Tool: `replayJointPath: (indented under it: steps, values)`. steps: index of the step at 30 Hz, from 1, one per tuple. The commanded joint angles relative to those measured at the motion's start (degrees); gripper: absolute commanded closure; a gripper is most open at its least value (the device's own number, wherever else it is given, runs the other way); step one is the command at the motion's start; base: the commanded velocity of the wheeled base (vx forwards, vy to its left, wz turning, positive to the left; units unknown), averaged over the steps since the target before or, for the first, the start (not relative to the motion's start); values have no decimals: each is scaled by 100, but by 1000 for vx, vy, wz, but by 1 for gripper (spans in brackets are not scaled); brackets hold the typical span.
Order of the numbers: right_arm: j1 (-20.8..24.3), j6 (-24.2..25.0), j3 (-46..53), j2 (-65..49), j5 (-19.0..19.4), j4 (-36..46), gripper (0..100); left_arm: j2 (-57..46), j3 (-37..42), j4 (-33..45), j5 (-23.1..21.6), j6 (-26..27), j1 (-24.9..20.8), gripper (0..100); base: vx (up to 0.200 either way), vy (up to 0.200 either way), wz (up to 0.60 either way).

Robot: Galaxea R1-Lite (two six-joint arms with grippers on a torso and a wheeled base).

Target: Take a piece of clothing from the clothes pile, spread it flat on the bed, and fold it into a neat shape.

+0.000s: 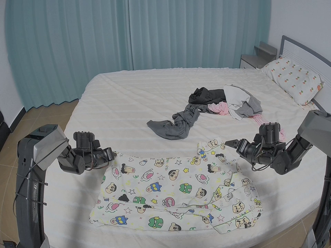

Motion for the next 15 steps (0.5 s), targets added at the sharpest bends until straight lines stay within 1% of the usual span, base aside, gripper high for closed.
replayJointPath:
  steps: [1,4,5,8,15]
  values:
    - [-318,-259,-791,927,137,322,0,-56,312,-266,120,-126,79,100,0,0,0]
    - [-318,-259,-791,927,137,322,0,-56,312,-266,120,-126,79,100,0,0,0]
    - [-406,-268,-949,1208,137,322,0,-65,312,-275,129,-135,141,100,0,0,0]
    - [-415,-294,-1037,1366,208,278,0,-74,329,-284,129,-135,185,100,0,0,0]
    - [-230,-294,-1406,1630,243,278,0,-83,400,-301,199,-135,176,100,0,0,0]
